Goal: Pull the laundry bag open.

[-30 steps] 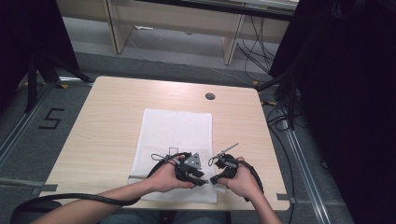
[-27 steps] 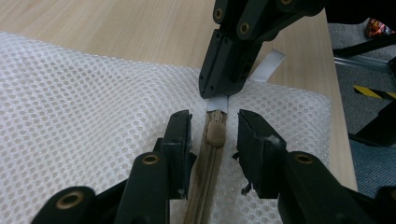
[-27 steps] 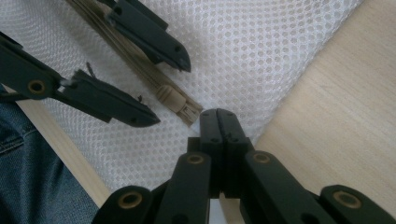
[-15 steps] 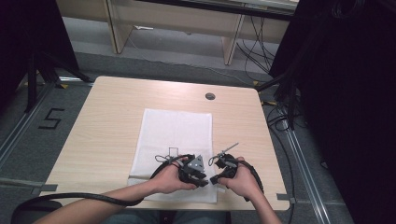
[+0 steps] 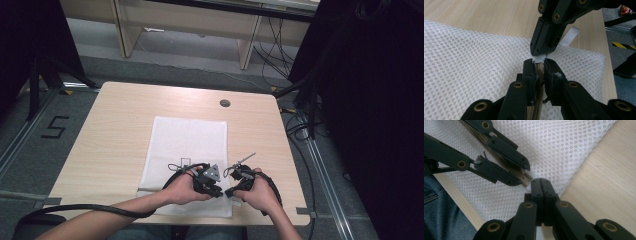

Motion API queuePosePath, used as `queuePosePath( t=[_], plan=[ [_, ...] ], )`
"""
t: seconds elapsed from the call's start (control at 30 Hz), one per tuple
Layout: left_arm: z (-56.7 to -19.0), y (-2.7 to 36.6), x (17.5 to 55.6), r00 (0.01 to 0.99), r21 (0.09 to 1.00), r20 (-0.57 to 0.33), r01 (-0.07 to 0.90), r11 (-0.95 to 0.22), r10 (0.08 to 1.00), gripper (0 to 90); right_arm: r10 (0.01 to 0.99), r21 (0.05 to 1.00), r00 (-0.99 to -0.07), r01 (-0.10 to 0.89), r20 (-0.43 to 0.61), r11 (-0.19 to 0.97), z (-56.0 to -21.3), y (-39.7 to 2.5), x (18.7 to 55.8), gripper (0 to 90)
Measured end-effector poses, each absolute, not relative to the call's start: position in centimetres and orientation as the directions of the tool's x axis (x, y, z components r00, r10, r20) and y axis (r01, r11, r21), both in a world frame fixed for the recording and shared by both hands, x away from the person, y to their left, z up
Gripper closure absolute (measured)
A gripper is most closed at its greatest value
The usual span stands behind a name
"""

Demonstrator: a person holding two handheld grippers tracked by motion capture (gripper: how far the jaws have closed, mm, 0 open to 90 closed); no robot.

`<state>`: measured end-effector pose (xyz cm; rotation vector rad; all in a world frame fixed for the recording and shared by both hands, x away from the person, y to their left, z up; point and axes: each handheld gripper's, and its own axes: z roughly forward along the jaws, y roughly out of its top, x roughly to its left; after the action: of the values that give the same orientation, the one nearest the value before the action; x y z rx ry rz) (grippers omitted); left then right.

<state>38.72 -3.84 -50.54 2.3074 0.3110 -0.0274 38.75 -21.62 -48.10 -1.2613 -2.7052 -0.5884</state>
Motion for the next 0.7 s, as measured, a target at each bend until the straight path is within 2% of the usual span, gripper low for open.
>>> queuePosePath(
  t=[0.33, 0.4, 0.43, 0.53, 0.7],
  plan=[
    [-50.69, -4.0, 38.34, 0.982, 0.73, -0.049, 0.16, -0.665, 0.183, 76.2, 0.716, 0.304, -0.654, 0.753, 0.247, 0.583, -48.12, -21.63, 38.77, 90.0],
    [-50.77, -4.04, 38.18, 0.982, 0.735, -0.046, 0.157, -0.66, 0.182, 77.2, 0.717, 0.301, -0.651, 0.756, 0.249, 0.581, -48.09, -21.61, 38.75, 90.0],
    [-50.75, -4.02, 38.15, 0.987, 0.735, -0.014, 0.121, -0.667, 0.163, 78.2, 0.717, 0.301, -0.651, 0.756, 0.249, 0.581, -48.1, -21.62, 38.76, 90.0],
    [-50.68, -4.07, 37.98, 0.989, 0.732, 0.014, 0.09, -0.675, 0.148, 80.8, 0.72, 0.297, -0.646, 0.76, 0.252, 0.578, -48.08, -21.61, 38.76, 90.0],
    [-50.58, -4.13, 38.15, 0.986, 0.729, -0.022, 0.129, -0.672, 0.165, 81.6, 0.718, 0.301, -0.65, 0.756, 0.249, 0.581, -48.1, -21.61, 38.76, 90.0]
  ],
)
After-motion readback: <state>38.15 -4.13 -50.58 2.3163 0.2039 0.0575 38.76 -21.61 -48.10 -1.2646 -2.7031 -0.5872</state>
